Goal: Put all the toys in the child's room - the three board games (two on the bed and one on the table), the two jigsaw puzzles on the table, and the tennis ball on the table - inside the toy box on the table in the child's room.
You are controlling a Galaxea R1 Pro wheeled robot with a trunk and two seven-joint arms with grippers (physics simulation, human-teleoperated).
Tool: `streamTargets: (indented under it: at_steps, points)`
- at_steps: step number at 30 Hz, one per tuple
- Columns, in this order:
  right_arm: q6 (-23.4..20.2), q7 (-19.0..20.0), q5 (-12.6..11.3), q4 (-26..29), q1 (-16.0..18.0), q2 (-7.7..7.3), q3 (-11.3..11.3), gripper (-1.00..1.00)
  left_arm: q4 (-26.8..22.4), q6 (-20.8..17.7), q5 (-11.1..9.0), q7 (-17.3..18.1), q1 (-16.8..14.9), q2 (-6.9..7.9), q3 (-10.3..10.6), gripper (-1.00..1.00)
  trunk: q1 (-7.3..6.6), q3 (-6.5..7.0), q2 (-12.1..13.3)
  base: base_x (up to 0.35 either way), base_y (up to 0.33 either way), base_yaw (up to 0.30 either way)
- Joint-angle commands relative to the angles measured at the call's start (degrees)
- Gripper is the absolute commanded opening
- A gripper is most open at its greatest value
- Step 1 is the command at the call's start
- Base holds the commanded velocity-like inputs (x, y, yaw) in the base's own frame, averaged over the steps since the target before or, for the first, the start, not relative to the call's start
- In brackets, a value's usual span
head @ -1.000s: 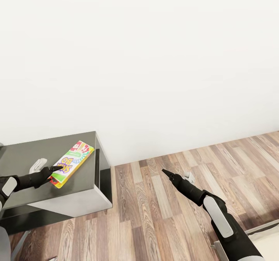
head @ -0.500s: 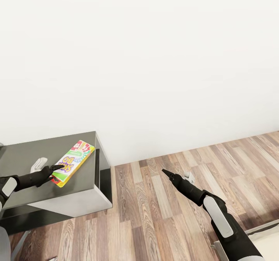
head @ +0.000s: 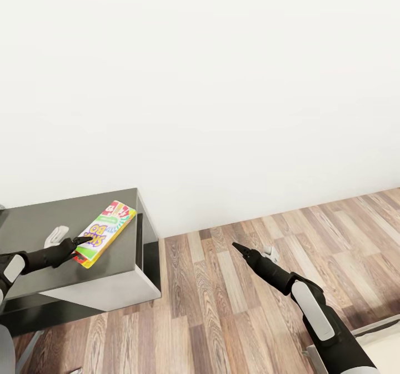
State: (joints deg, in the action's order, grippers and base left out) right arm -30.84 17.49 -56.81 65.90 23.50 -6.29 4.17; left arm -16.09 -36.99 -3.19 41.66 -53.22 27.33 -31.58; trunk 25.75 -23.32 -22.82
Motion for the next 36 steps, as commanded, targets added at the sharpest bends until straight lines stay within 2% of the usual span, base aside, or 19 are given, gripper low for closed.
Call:
streamTargets:
  at_steps: [1, 8, 15, 24, 30, 36]
  points:
    - [-0.18, 0.0, -0.23, 0.02, 0.02, -0.04, 0.05, 1.0, 0.01, -0.45, -0.32, -0.01, -0.04, 0.01, -0.1, 1.0, 0.03, -0.09, -0.1, 0.0, 0.0, 0.0]
    - [-0.18, 0.0, -0.23, 0.02, 0.02, -0.04, 0.05, 1.0, -0.11, -0.37, -0.3, 0.46, -0.04, -0.19, 0.0, 1.0, 0.03, -0.09, -0.1, 0.0, 0.0, 0.0]
    - [-0.18, 0.0, -0.23, 0.02, 0.05, -0.04, 0.05, 1.0, -0.3, -0.38, -0.05, 4.33, -0.04, 0.37, 0.19, 1.0, 0.03, -0.09, -0.1, 0.0, 0.0, 0.0]
    - [-0.18, 0.0, -0.23, 0.02, 0.05, -0.04, 0.05, 1.0, -0.34, -0.45, 0.03, 4.45, -0.04, 0.43, 0.29, 1.0, 0.03, -0.09, -0.1, 0.0, 0.0, 0.0]
    - [-0.18, 0.0, -0.23, 0.02, 0.04, -0.04, 0.05, 1.0, -0.29, -0.45, 0.03, 4.2, -0.04, -0.05, 0.33, 1.0, 0.03, -0.09, -0.1, 0.0, 0.0, 0.0]
    - [-0.18, 0.0, -0.23, 0.02, 0.05, -0.04, 0.05, 1.0, -0.27, -0.37, -0.12, 4.5, -0.04, -0.24, 2.36, 1.0, 0.03, -0.09, -0.1, 0.0, 0.0, 0.0]
